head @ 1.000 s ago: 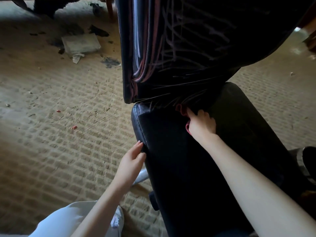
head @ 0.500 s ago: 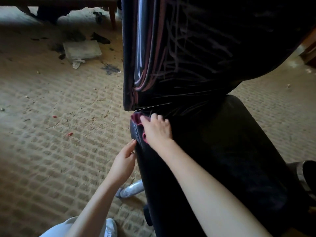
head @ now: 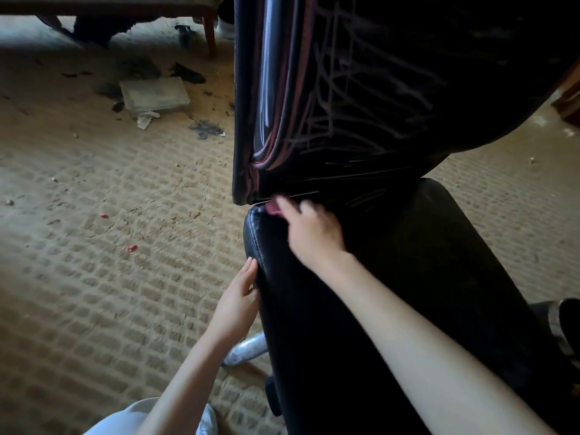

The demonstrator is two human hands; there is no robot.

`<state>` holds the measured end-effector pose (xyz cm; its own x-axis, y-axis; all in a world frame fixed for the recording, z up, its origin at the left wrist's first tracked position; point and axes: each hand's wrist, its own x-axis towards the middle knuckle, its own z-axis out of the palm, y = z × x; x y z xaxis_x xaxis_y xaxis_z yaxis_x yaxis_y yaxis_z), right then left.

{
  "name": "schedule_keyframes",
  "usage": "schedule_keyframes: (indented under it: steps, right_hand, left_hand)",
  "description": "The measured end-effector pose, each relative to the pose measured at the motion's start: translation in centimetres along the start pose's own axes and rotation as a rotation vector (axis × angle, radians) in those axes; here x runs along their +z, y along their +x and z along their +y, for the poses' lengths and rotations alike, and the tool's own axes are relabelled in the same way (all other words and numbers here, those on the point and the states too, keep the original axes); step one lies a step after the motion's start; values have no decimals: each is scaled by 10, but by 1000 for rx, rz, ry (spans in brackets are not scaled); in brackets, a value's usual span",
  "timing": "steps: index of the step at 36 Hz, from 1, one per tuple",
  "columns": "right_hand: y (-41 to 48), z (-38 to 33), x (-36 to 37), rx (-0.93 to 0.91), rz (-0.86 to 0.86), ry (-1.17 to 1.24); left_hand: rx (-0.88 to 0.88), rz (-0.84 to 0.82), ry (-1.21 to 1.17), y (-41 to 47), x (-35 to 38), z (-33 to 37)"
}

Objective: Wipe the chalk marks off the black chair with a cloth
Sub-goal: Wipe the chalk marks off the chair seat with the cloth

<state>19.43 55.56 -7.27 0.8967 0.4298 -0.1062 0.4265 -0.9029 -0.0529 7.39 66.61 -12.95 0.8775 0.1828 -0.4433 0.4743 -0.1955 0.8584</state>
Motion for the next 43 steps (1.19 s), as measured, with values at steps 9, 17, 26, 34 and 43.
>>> schedule_keyframes:
  steps: [9, 17, 26, 34, 43]
  right_hand:
    - [28, -36, 30, -106, -98, -260]
    - [39, 32, 19, 179, -151, -187]
    - [42, 70, -5, 397, -236, -122]
    - [58, -14, -3, -55, -76, -59]
    - [81, -46, 20, 42, -184, -100]
  left_hand:
    - [34, -33, 51, 0, -2, -2]
    - [28, -64, -6, -3, -2, 0]
    - [3, -81, -32, 0, 1, 1]
    - [-22, -54, -45, -1, 4, 0]
    - [-72, -83, -121, 0, 3, 1]
